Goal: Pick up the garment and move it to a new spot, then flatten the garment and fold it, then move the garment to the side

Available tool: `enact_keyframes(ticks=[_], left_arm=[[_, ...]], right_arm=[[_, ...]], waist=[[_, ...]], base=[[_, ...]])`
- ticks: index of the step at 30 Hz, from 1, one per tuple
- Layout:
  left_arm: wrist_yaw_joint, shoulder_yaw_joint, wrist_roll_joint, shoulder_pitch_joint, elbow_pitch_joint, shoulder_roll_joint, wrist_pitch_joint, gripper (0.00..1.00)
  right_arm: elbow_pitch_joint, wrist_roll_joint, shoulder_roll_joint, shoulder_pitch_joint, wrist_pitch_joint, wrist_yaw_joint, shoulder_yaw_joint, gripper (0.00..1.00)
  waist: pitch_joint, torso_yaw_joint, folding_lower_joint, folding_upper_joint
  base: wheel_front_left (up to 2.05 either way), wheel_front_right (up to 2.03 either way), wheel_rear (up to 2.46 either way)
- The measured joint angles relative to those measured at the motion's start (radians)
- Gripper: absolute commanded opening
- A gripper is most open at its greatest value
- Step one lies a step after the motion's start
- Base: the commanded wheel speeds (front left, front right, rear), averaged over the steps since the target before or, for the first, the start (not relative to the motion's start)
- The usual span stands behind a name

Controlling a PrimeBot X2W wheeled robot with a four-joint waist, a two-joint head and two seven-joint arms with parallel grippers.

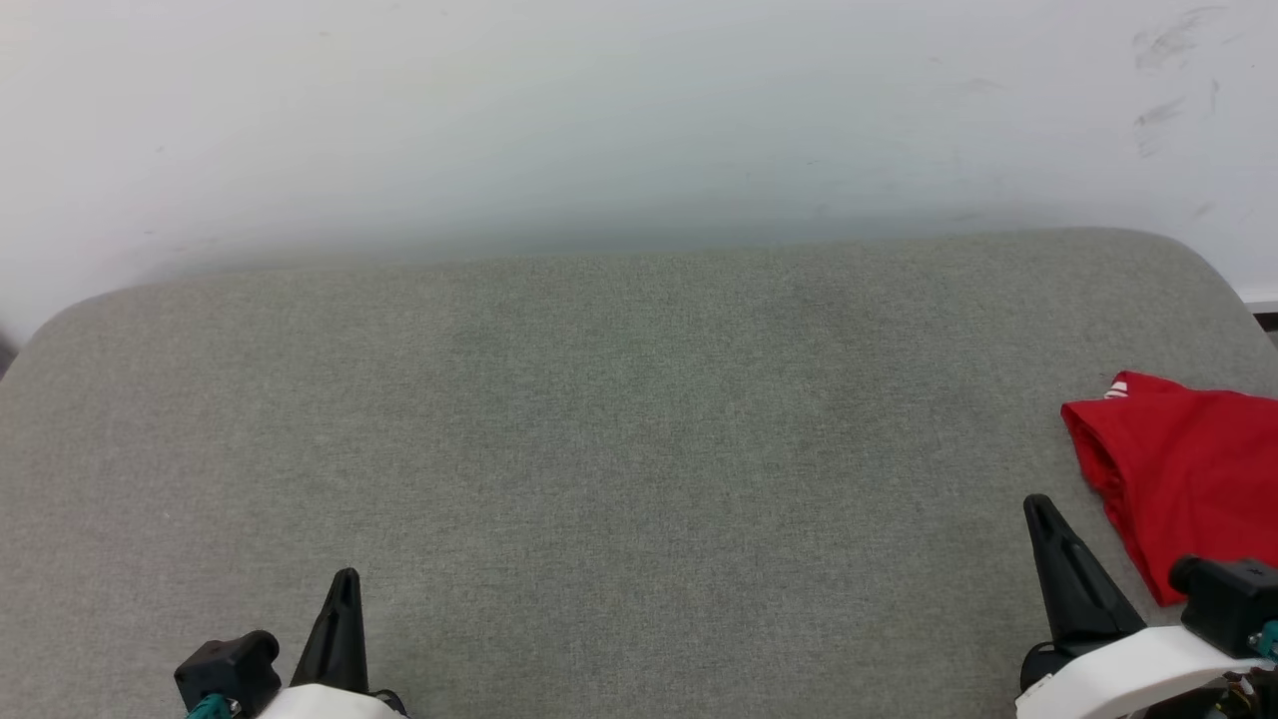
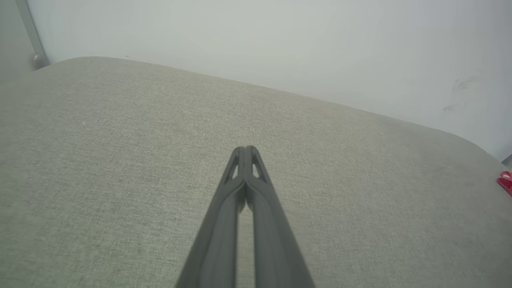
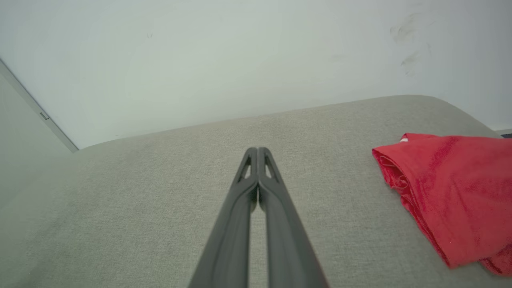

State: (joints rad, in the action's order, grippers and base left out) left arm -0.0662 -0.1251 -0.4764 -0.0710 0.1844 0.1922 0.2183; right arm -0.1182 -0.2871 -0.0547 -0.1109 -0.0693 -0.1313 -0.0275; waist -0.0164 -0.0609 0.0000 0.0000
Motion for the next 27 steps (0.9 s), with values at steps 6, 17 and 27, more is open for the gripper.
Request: enact_keyframes(ticks=[6,17,27], left_arm=[[0.015,0.019,-0.095,0.017,0.004,-0.013,-0.029,0.00],[0.042,0.052,-0.254,0.039,0.013,-0.032,-0.074,0.00],[0.066,0.079,-0.382,0.058,0.019,-0.048,-0.111,0.00]], right_arm=[[0.032,-0.120,-0.004,0.010,0.002,0.000,0.001,0.00],[0.084,-0.314,-0.011,0.043,0.007,0.000,0.002,0.00],[0.123,-0.471,-0.016,0.067,0.008,0.000,0.000,0.00]], waist=[[0.001,0.003,0.0000,0.0000],[0.003,0.009,0.0000,0.0000],[0.004,0.014,0.0000,0.0000]], base=[[0.00,0.00,0.00],[0.00,0.00,0.00],[0.00,0.00,0.00]])
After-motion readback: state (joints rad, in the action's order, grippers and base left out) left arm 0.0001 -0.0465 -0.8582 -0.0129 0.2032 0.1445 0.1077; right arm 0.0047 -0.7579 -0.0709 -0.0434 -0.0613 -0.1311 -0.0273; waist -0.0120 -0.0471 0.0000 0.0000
